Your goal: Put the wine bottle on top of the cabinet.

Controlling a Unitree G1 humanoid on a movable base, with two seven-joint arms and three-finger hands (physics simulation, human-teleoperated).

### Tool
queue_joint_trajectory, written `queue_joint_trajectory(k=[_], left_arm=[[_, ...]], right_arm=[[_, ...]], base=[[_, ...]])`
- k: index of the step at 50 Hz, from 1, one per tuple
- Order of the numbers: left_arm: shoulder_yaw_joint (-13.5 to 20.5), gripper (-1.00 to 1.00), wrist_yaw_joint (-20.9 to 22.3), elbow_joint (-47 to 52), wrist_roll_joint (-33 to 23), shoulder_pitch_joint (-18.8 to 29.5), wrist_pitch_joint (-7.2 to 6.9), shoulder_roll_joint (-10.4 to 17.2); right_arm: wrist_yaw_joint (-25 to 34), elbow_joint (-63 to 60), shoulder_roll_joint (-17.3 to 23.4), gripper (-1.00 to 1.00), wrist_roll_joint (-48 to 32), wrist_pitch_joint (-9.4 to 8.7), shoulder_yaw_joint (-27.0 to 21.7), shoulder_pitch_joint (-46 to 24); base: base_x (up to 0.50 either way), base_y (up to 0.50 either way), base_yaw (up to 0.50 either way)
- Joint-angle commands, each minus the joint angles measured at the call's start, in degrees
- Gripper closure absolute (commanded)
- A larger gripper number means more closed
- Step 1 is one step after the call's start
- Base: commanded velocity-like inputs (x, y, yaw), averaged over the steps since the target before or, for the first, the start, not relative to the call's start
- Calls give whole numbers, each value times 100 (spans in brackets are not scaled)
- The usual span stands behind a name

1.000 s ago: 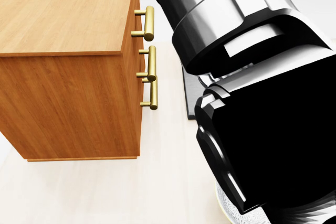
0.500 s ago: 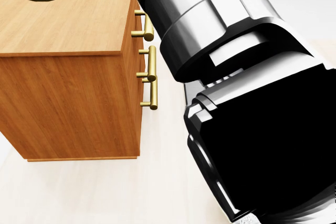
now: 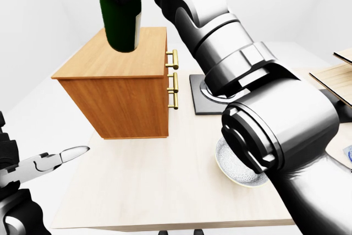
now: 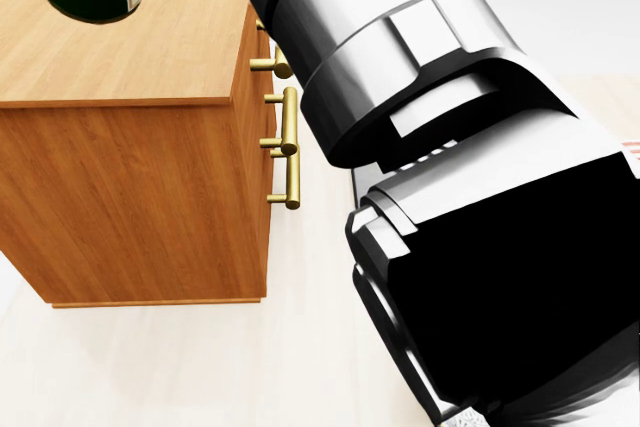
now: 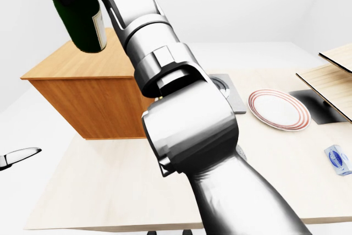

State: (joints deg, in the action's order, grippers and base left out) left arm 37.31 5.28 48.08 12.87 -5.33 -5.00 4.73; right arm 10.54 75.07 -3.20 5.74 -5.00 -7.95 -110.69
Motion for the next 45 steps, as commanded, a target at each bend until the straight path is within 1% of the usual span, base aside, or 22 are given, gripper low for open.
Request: queue_joint_trajectory(k=[1,25,45], left_arm=[[-45,-100,-5,-26,-37,1,0,-11],[-14,-100,21,-27,-28,-23,0,-22],[-11,-100,33,-72,-43,-37,0,-30]], right_arm=[[-308,-53,18,96,-63,0,-81,50],[-373,-32,66,97,-184,0,-134,145],[-486,57,85,97,-307,0,-241,399]], base=[[0,0,0],[0,0,0],[0,0,0]])
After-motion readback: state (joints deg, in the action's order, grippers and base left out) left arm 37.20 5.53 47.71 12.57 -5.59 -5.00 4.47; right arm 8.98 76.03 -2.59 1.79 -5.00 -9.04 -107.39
